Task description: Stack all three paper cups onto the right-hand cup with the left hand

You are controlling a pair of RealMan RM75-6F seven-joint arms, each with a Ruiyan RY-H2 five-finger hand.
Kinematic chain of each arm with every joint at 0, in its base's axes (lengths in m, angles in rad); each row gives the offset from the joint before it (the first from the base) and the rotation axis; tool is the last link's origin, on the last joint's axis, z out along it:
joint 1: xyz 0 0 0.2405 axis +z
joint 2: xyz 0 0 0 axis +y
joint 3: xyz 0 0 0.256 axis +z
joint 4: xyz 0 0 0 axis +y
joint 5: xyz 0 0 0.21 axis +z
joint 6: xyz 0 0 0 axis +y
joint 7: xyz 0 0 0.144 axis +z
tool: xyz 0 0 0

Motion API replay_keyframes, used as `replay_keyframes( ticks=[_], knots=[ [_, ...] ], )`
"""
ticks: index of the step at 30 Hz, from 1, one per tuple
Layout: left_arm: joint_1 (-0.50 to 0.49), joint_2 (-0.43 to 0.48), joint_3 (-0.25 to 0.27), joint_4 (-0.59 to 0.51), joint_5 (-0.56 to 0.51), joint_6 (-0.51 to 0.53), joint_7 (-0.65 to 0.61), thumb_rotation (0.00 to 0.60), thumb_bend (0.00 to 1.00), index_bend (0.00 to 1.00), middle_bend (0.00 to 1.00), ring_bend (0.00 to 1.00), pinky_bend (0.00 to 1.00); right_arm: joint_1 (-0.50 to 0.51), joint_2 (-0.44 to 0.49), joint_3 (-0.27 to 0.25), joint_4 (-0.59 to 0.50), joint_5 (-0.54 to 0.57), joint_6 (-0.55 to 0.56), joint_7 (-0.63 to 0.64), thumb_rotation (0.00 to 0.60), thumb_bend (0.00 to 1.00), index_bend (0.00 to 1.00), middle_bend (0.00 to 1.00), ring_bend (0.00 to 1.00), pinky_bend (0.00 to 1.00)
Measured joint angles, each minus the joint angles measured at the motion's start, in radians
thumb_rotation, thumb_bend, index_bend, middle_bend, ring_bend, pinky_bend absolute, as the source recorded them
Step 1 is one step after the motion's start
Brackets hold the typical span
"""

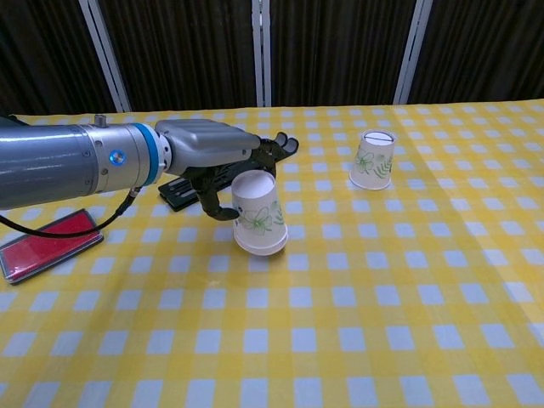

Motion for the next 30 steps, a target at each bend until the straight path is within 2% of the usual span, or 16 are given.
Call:
replay_keyframes(
  ticks=[6, 12, 30],
  knots=[
    [-0.023, 0.002, -0.061, 0.019, 0.007, 0.0, -0.034, 0.6, 0.5, 0.43, 0.0, 0.0, 0.0, 0.002, -0.001, 0.01, 0.01, 0.017, -0.005, 0.006, 0.6, 0.15, 0.0, 0.0, 0.0, 0.0],
    [-0.076, -0.031, -0.118, 0.099, -0.018, -0.022, -0.049, 0.6, 0.5, 0.43, 0.0, 0.0, 0.0, 0.002, -0.001, 0.019, 0.02, 0.035, -0.01, 0.016, 0.6, 0.15, 0.0, 0.0, 0.0, 0.0],
    [-0.306, -0.262, -0.249, 0.543, -0.099, -0.149, -0.079, 0.6, 0.5, 0.43, 0.0, 0.0, 0.0, 0.012, 0.005, 0.029, 0.045, 0.067, -0.057, 0.072, 0.6, 0.15, 0.0, 0.0, 0.0, 0.0]
  ],
)
